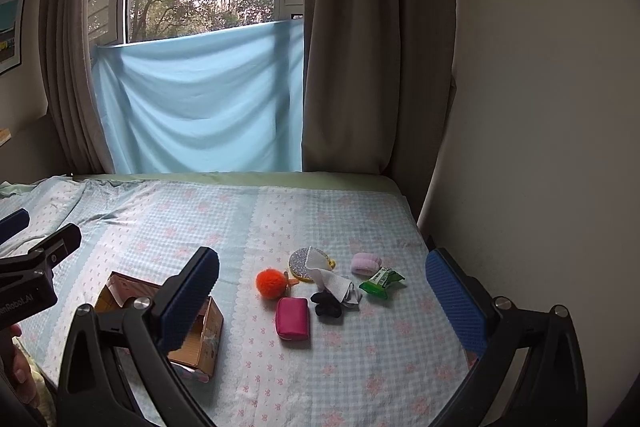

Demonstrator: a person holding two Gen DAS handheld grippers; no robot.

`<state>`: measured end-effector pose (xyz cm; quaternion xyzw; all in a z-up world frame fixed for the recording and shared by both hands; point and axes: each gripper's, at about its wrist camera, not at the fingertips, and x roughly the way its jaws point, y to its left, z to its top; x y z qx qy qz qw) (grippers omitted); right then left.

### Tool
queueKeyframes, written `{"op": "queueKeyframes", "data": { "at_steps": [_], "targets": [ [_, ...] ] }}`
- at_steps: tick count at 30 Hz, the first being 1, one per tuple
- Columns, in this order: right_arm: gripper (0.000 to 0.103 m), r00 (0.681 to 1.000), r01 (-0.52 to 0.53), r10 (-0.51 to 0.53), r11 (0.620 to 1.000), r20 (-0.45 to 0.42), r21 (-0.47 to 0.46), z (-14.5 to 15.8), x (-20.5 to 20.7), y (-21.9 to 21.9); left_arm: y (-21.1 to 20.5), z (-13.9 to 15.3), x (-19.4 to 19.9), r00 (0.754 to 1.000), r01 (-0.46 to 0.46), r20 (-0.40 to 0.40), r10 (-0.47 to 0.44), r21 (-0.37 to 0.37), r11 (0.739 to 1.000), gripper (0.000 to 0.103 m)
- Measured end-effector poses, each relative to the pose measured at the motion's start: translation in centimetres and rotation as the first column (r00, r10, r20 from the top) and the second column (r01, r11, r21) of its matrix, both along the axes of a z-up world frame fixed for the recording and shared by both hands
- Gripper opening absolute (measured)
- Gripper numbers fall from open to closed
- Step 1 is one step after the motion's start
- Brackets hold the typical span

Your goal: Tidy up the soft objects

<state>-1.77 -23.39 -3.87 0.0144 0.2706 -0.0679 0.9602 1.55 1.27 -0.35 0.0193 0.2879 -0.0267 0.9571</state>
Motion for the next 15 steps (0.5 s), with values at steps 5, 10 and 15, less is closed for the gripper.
{"op": "queueKeyframes", "data": {
  "at_steps": [5, 10, 15],
  "targets": [
    [0.103, 1.0, -0.002, 0.002, 1.0, 0.0, -0.002, 0.01, 0.03, 0.2, 0.31, 0.03, 0.29, 1.0, -0.004, 0.0, 0.004, -0.004, 1.0, 0.103],
    [0.103, 1.0, 0.002, -0.002, 1.0, -0.003, 0.001, -0.01, 0.17, 0.21, 0.2, -0.13, 0.46, 1.0, 0.0, -0.004, 0.0, -0.006, 1.0, 0.103],
    [0.103, 1.0, 0.014, -0.014, 1.0, -0.006, 0.001, 0.08, 0.33, 0.26, 0.25, -0.16, 0.66, 1.0, 0.006, -0.007, -0.006, -0.008, 1.0, 0.103]
  ]
}}
